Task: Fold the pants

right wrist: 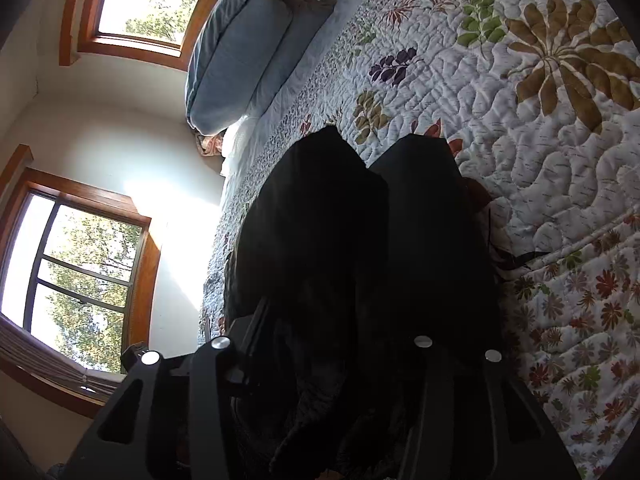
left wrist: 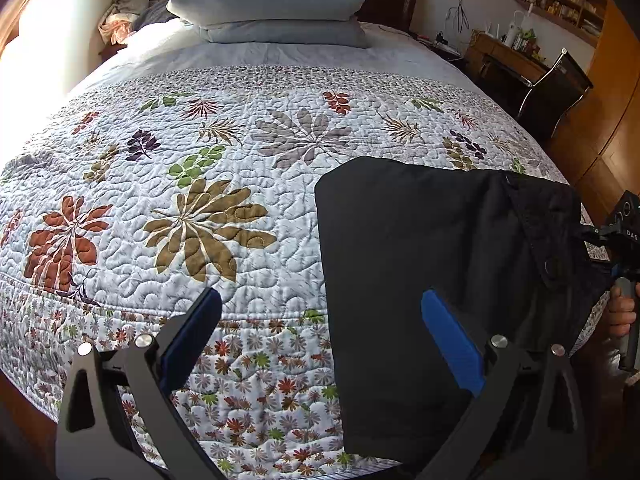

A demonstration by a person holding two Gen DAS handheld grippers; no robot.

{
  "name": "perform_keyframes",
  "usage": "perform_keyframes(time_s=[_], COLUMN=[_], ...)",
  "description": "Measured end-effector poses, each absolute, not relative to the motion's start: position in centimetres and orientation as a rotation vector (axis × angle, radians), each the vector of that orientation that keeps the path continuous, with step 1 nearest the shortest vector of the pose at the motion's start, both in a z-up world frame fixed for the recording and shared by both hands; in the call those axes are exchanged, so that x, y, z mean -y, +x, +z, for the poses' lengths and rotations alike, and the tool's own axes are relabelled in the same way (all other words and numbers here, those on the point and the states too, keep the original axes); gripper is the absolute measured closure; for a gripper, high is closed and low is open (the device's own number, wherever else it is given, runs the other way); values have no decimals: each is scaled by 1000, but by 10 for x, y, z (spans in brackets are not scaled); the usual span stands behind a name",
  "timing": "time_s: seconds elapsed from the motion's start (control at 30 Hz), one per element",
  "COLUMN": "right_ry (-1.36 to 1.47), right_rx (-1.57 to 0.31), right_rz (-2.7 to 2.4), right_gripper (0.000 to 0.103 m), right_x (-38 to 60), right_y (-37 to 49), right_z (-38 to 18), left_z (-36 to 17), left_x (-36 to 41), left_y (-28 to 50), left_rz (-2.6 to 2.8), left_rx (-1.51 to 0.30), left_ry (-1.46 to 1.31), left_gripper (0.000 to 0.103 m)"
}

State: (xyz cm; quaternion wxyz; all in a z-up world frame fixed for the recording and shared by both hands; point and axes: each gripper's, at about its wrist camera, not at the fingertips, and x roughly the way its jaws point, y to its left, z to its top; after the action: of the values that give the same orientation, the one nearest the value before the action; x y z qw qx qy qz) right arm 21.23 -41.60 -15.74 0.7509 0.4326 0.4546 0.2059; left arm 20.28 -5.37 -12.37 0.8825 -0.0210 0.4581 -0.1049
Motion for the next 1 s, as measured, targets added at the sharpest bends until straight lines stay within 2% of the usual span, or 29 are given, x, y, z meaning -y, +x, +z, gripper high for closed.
perform_keyframes(time_s=[0.07,0.3,0.33,0.37,0.43,0.57,0.77,1.0], right_ry=[927,714,676,630,569,530,507,606], right_rx=[-995,-1069,-1078,-1084,-1093,-1075,-1045,-1069], right_rz=[446,435,434,425,405,402,409,380], right_gripper=[39,36,38,48,58,65,67,67], right_x=[419,406,401,397,391,386,386,395], right_y=[206,183,180,177,175,173,162,165], right_z=[-154,-141,-140,-138,-136,-124,-105,-141], left_z=[-125,-128,-127,-127,-124,-114,-96,-95], left_x=[54,57,58,58,60,64,69,74], left_y=[203,204,204,204,204,202,198,198], left_rz=[-219,-226,-225,-225,-224,-214,-215,-228], left_rx=[-959,-973,-974,-973,-967,-944,-904,-913], left_ry=[-45,-46,-47,-49,-50,-28,-7,-5], left_gripper=[3,3,3,3,3,3,3,3])
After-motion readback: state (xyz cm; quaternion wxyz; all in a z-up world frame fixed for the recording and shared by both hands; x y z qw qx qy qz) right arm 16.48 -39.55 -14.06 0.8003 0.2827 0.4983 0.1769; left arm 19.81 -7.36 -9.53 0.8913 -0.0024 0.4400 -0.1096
